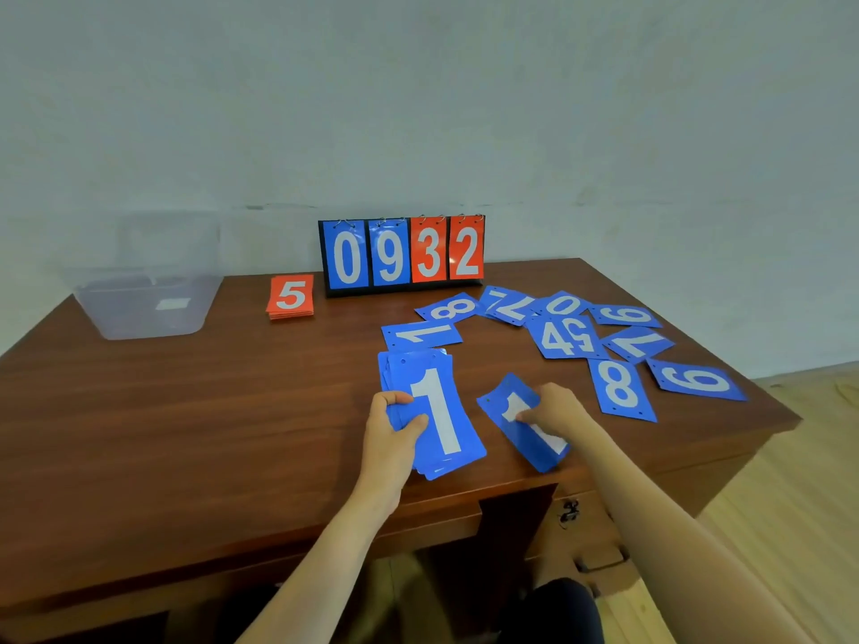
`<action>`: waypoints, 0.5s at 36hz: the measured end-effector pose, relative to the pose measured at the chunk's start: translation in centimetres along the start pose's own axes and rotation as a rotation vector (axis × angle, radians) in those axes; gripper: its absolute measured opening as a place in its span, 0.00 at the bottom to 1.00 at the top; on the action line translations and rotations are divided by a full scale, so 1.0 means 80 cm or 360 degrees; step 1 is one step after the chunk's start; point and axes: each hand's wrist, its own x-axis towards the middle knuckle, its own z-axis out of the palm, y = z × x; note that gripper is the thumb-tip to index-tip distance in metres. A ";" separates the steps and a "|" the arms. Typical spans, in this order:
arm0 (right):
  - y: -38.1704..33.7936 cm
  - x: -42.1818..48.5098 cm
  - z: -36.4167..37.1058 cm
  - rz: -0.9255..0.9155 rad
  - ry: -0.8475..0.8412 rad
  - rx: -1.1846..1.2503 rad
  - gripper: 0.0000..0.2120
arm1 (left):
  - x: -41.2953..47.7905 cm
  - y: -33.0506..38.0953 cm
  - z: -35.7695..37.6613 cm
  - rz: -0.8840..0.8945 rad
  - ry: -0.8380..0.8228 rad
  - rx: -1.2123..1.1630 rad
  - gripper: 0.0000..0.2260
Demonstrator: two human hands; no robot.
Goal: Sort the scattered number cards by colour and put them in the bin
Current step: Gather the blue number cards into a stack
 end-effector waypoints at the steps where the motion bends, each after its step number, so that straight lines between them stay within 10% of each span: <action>1: 0.006 -0.002 0.002 -0.0004 0.0117 0.0069 0.10 | 0.000 -0.001 0.003 -0.0004 0.0003 0.0011 0.09; 8: 0.020 -0.029 -0.011 -0.0028 0.0314 0.1449 0.06 | 0.008 -0.012 0.039 -0.0049 -0.0044 0.0122 0.09; 18: 0.008 -0.037 0.006 -0.0321 0.0477 0.1344 0.12 | 0.020 -0.014 0.097 -0.0083 -0.0130 0.0056 0.07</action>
